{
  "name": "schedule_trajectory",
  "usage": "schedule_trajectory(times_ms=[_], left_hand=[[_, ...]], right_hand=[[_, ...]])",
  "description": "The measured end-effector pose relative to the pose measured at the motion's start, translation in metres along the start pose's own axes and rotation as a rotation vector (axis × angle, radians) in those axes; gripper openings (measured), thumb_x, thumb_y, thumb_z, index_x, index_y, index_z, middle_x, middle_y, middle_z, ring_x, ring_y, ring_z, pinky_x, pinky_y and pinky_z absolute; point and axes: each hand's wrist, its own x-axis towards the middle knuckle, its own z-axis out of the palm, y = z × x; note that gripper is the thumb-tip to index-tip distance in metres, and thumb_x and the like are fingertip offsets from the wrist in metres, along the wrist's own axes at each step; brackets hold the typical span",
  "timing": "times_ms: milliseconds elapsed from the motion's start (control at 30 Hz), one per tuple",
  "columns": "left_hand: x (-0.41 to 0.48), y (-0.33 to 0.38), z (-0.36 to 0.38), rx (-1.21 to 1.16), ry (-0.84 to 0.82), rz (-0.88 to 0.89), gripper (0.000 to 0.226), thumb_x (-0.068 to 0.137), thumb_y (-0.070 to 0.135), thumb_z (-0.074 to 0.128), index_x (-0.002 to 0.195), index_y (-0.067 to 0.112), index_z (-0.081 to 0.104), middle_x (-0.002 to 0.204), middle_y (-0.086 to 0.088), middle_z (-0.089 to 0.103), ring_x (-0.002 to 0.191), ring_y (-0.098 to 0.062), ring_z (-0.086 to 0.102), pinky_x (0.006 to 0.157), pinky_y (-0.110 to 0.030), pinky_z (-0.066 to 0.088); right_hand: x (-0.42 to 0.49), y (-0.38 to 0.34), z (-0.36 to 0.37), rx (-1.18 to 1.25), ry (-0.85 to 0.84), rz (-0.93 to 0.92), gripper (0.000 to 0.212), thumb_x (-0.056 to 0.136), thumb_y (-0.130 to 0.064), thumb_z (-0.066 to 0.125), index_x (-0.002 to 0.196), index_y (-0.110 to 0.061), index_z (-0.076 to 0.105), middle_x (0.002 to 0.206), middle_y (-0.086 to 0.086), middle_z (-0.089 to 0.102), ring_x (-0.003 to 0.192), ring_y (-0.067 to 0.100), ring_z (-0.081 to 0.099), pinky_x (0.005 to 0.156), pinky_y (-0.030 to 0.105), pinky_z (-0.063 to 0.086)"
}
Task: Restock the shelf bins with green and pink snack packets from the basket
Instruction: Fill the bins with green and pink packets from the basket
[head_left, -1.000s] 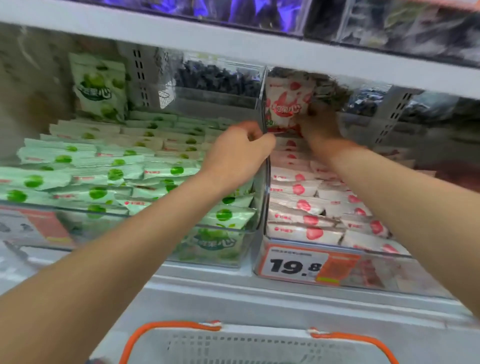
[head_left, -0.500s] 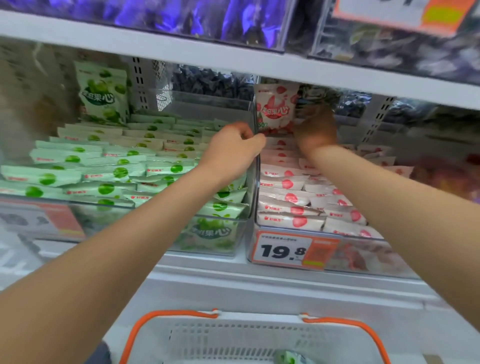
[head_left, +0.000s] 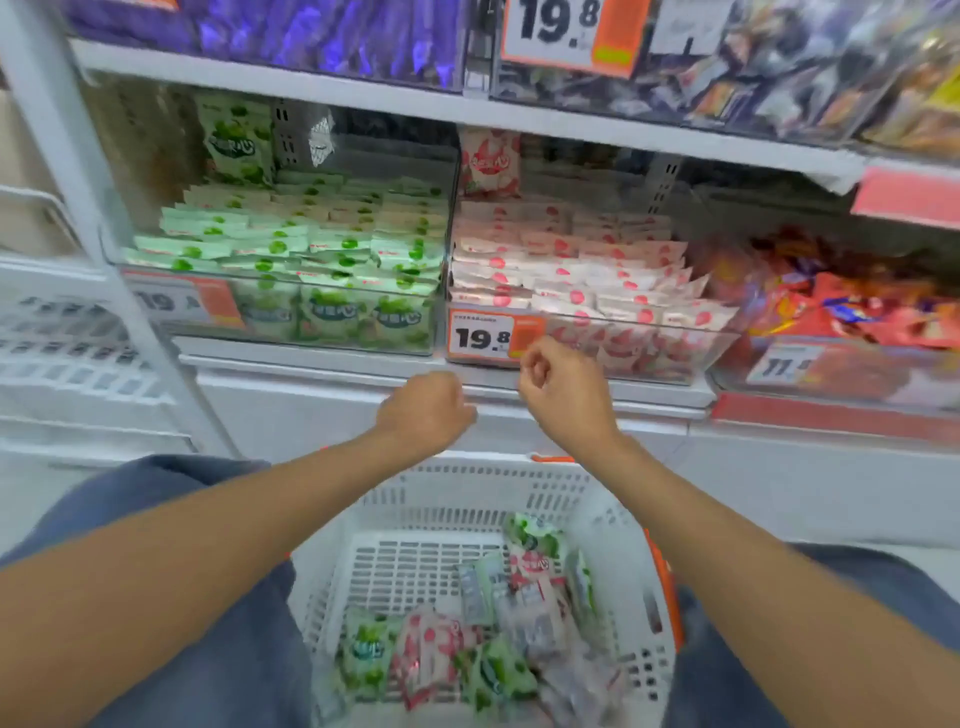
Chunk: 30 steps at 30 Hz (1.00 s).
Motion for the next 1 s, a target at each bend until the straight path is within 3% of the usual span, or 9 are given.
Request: schedule_trajectory(times_ms=[133, 200, 300, 433, 500, 667, 767, 867, 1000], left_hand=[[-0.007, -0.042, 0.047, 0.213, -0.312, -0.066, 0.019, 0.092, 0.029, 0.054, 0.086, 0.011, 0.058, 0.099, -0.010, 0.066, 0.093, -0.027, 0.063, 0.076, -0.033, 0.049], [-0.006, -0.053, 0.063, 0.274, -0.373, -0.055, 0.015, 0.093, 0.025, 0.053, 0.086, 0.012, 0.057, 0.107, -0.009, 0.065, 0.098, -0.026, 0.062, 0.074, -0.031, 0.046], [-0.001, -0.056, 0.080, 0.302, -0.428, -0.026, 0.016, 0.092, 0.023, 0.054, 0.093, 0.011, 0.064, 0.101, -0.005, 0.068, 0.093, -0.022, 0.064, 0.073, -0.028, 0.048], [0.001, -0.064, 0.094, 0.297, -0.470, -0.054, 0.021, 0.091, 0.021, 0.052, 0.087, 0.006, 0.067, 0.096, -0.011, 0.071, 0.071, -0.020, 0.064, 0.074, -0.032, 0.055], [0.000, -0.068, 0.097, 0.297, -0.491, -0.075, 0.021, 0.091, 0.020, 0.052, 0.088, 0.005, 0.067, 0.097, -0.011, 0.071, 0.075, -0.022, 0.066, 0.076, -0.034, 0.056], [-0.002, -0.074, 0.099, 0.266, -0.528, -0.092, 0.023, 0.090, 0.018, 0.051, 0.088, 0.002, 0.069, 0.094, -0.013, 0.072, 0.083, -0.026, 0.069, 0.081, -0.039, 0.058], [0.001, -0.079, 0.095, 0.230, -0.538, -0.100, 0.025, 0.090, 0.018, 0.051, 0.087, -0.001, 0.068, 0.091, -0.014, 0.071, 0.080, -0.028, 0.069, 0.081, -0.041, 0.057], [0.002, -0.082, 0.089, 0.163, -0.549, -0.150, 0.024, 0.093, 0.021, 0.051, 0.080, 0.003, 0.062, 0.089, -0.015, 0.065, 0.075, -0.027, 0.064, 0.080, -0.040, 0.056], [-0.006, -0.069, 0.075, -0.007, -0.596, -0.318, 0.053, 0.103, 0.047, 0.031, 0.100, 0.002, 0.057, 0.103, -0.011, 0.057, 0.092, -0.026, 0.060, 0.083, -0.036, 0.050]], right_hand=[[-0.070, 0.074, 0.057, -0.155, -0.598, 0.240, 0.014, 0.087, -0.010, 0.054, 0.096, -0.014, 0.064, 0.094, 0.005, 0.067, 0.087, 0.024, 0.062, 0.080, 0.038, 0.054], [-0.096, 0.108, 0.083, -0.235, -0.762, 0.358, 0.027, 0.089, -0.010, 0.055, 0.114, -0.015, 0.062, 0.114, 0.006, 0.065, 0.101, 0.024, 0.061, 0.088, 0.035, 0.051], [-0.115, 0.141, 0.116, -0.227, -0.741, 0.494, 0.039, 0.089, -0.008, 0.055, 0.128, -0.014, 0.054, 0.120, 0.008, 0.062, 0.107, 0.026, 0.060, 0.089, 0.034, 0.052], [-0.120, 0.168, 0.153, -0.342, -0.746, 0.403, 0.049, 0.089, -0.010, 0.056, 0.136, -0.014, 0.042, 0.116, 0.008, 0.061, 0.104, 0.024, 0.060, 0.087, 0.033, 0.051], [-0.125, 0.176, 0.165, -0.419, -0.757, 0.330, 0.050, 0.091, -0.011, 0.053, 0.138, -0.012, 0.037, 0.118, 0.009, 0.060, 0.106, 0.024, 0.058, 0.090, 0.034, 0.048], [-0.133, 0.188, 0.176, -0.517, -0.708, 0.221, 0.039, 0.094, -0.002, 0.042, 0.132, -0.010, 0.044, 0.126, 0.011, 0.053, 0.113, 0.024, 0.053, 0.097, 0.035, 0.044], [-0.128, 0.182, 0.168, -0.398, -0.655, 0.381, 0.033, 0.094, -0.001, 0.047, 0.125, -0.009, 0.051, 0.120, 0.009, 0.059, 0.107, 0.023, 0.058, 0.093, 0.032, 0.046], [-0.108, 0.161, 0.151, -0.115, -0.657, 0.638, 0.026, 0.093, -0.005, 0.055, 0.119, -0.006, 0.062, 0.111, 0.008, 0.065, 0.095, 0.022, 0.060, 0.083, 0.029, 0.047], [-0.078, 0.106, 0.109, 0.376, -0.692, 0.768, 0.040, 0.088, -0.007, 0.068, 0.127, -0.005, 0.060, 0.125, 0.012, 0.062, 0.111, 0.025, 0.061, 0.093, 0.033, 0.049]])
